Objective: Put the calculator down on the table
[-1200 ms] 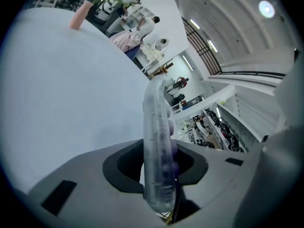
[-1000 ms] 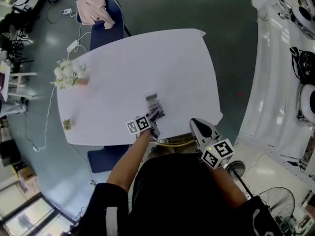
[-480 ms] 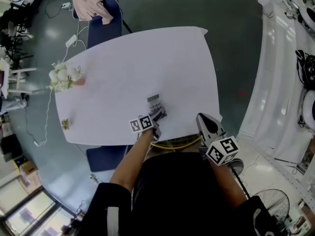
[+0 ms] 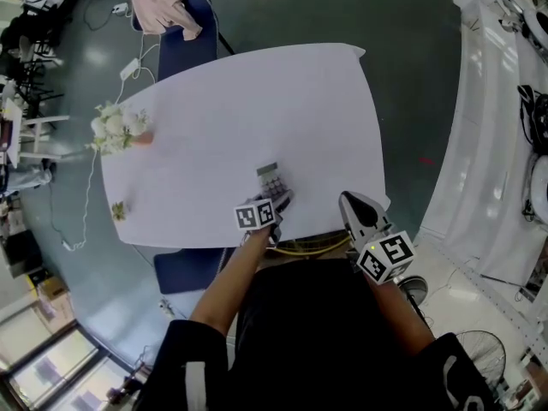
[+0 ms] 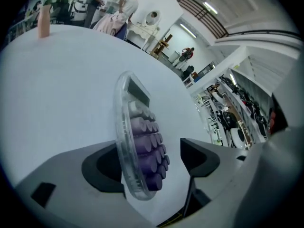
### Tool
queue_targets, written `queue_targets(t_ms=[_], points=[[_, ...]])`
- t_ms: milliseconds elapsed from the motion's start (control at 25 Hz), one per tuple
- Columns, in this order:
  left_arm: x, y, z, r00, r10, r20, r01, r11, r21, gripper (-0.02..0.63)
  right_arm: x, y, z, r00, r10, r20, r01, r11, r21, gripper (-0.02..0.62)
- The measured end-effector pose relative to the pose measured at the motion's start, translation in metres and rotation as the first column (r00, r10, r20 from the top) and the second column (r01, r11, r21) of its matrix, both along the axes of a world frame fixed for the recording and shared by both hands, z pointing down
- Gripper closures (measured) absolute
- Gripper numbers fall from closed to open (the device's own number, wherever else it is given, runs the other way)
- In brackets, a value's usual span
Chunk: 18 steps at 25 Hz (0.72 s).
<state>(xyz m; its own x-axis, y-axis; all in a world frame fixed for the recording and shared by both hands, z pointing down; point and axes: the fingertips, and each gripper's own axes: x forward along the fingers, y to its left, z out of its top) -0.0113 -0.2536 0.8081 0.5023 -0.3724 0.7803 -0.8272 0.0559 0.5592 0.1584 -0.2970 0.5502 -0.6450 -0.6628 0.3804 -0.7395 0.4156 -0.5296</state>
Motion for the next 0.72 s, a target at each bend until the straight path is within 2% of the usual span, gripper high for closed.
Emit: queue_targets(t_ms=[160, 320, 520, 720], points=[[-0.012, 0.009, 0.002, 0.997, 0.002, 0.080, -0.003, 1.000, 0.003, 0.267, -0.005, 0.004, -0.005, 1.000, -0.024, -0.011, 0.024, 0.999, 0.031, 0.597], [-0.027, 0.014, 0.000, 0.993, -0.049, 0.105, 0.048, 0.999, 0.008, 0.264, 0.006, -0.003, -0.012, 1.000, 0.022, -0.015, -0.021, 0.998, 0.056, 0.597], [-0.035, 0.020, -0.012, 0.994, -0.062, 0.090, 0.059, 0.998, 0.036, 0.262, 0.021, -0.014, -0.026, 0.999, 0.030, -0.026, -0.027, 0.994, 0.105, 0.597], [-0.039, 0.019, -0.052, 0.998, -0.059, 0.022, 0.055, 0.988, 0.144, 0.264, 0.006, -0.004, -0.041, 0.998, -0.059, -0.029, 0.064, 0.980, 0.187, 0.597]])
